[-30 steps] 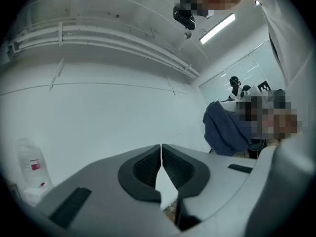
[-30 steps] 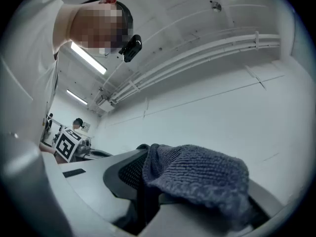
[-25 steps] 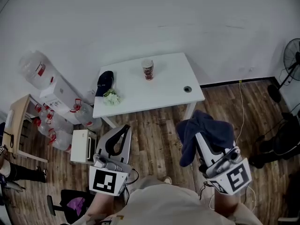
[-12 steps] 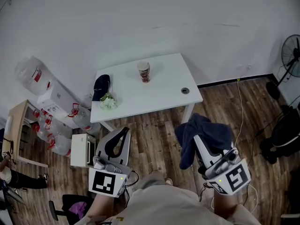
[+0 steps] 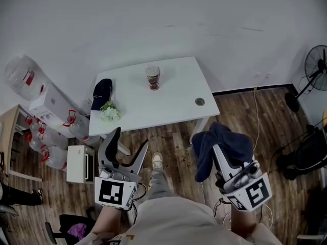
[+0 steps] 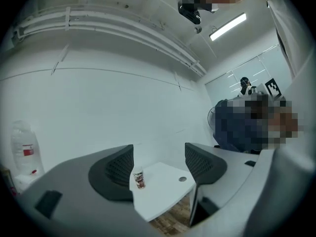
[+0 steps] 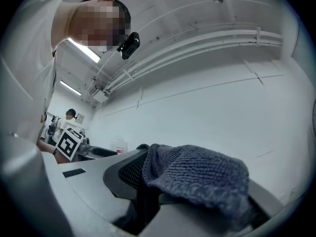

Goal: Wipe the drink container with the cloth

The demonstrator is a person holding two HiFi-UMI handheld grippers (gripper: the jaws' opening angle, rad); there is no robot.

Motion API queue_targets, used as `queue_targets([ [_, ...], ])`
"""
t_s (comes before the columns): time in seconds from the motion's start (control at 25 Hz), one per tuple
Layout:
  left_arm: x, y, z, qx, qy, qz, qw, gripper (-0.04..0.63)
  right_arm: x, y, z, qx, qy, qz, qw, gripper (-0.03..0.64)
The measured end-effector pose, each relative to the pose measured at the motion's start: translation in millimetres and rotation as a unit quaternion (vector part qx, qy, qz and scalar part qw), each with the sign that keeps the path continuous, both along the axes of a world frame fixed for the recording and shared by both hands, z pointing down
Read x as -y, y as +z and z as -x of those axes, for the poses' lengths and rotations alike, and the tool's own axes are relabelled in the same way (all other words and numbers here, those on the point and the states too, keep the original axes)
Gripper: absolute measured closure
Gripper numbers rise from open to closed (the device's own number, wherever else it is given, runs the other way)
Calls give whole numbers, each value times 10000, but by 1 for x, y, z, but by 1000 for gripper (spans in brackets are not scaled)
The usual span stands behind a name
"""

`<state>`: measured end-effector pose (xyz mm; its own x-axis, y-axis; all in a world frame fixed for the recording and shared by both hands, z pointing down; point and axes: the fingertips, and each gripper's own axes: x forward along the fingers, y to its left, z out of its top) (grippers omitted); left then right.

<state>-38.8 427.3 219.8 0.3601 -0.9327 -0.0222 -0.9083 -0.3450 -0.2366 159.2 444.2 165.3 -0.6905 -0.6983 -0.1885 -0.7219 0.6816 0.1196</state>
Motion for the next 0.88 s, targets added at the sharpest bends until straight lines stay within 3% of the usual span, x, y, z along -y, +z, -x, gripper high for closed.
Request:
queue_targets([
  [0.52,173,17,64,-168,199,289,9992,244,168,5,71,0,-137,347,9993,538],
  [0.88,314,66,92,109,747,940,9927,221,311,30,123,-190,-13,750,9970,538],
])
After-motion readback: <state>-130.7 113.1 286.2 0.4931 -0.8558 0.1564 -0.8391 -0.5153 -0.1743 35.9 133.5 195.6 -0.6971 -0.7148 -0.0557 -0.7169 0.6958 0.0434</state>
